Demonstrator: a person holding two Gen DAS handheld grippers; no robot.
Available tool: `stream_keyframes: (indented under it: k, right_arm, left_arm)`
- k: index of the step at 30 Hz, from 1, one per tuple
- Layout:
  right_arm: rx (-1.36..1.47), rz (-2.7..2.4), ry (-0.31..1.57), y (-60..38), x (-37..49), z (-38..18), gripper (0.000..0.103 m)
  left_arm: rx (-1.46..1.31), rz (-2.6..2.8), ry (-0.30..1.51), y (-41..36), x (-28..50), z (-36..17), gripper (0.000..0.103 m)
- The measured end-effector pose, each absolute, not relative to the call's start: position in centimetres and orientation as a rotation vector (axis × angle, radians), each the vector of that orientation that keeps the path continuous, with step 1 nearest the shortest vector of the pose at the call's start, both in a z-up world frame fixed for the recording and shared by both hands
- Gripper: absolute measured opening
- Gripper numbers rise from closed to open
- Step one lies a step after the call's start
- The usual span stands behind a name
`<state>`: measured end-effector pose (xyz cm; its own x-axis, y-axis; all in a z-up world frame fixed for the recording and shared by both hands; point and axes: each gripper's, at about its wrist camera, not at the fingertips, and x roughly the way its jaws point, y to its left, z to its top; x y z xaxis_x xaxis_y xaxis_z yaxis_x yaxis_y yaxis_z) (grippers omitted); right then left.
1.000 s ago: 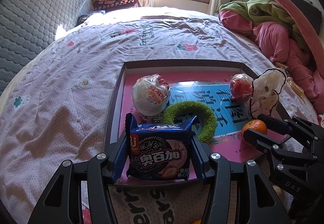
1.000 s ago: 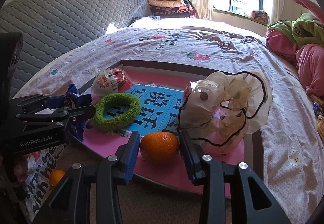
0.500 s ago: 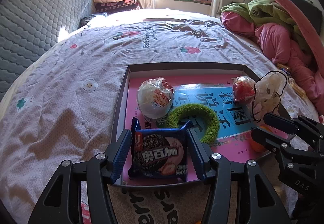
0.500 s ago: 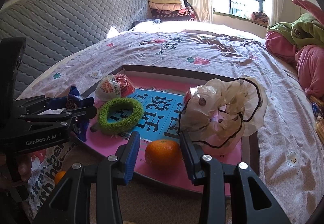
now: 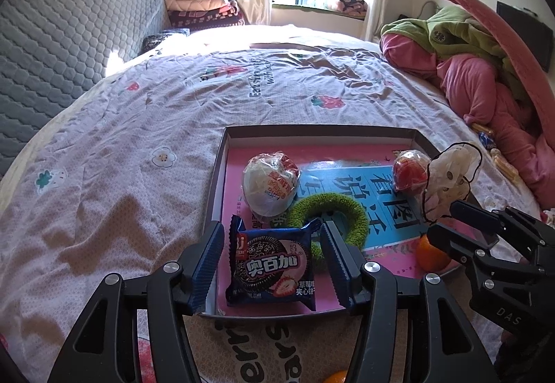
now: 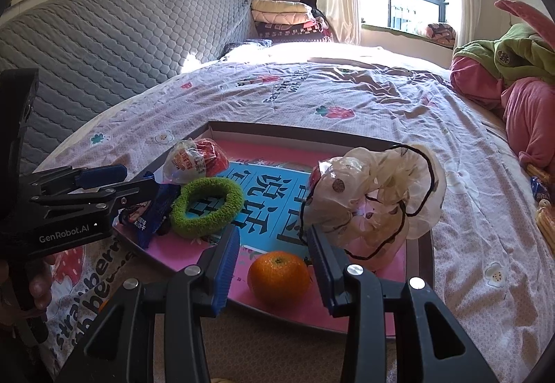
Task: Organize objects
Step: 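Open the left gripper on the Oreo pack while the right releases the orange in the tray, then withdraw both open grippers from the tray toward the remaining orange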
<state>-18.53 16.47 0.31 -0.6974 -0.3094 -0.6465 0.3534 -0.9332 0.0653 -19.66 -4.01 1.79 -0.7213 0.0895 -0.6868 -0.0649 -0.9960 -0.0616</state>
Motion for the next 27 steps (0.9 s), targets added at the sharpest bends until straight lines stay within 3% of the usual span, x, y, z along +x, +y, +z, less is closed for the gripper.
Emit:
stream_keyframes:
  k: [3,15,27]
  right_arm:
    - [0.961,-2.610,0.070,16.6,-18.5,0.7,0.050]
    - [0.906,-2.622,0.065,16.6,-17.6,2.1,0.061]
    - [0.831,-2.626,0.039,17.1,-16.2,4.2,0.065]
  left_arm:
    - [-1.121,2.846,-0.071,-4.0,-19.1,2.4,0.065]
    - [-1.090,2.903,-0.081,-3.4,-16.9,4.0,0.066]
    - [-1.068,2.939,-0.074,-2.8,-14.5,5.9,0.067]
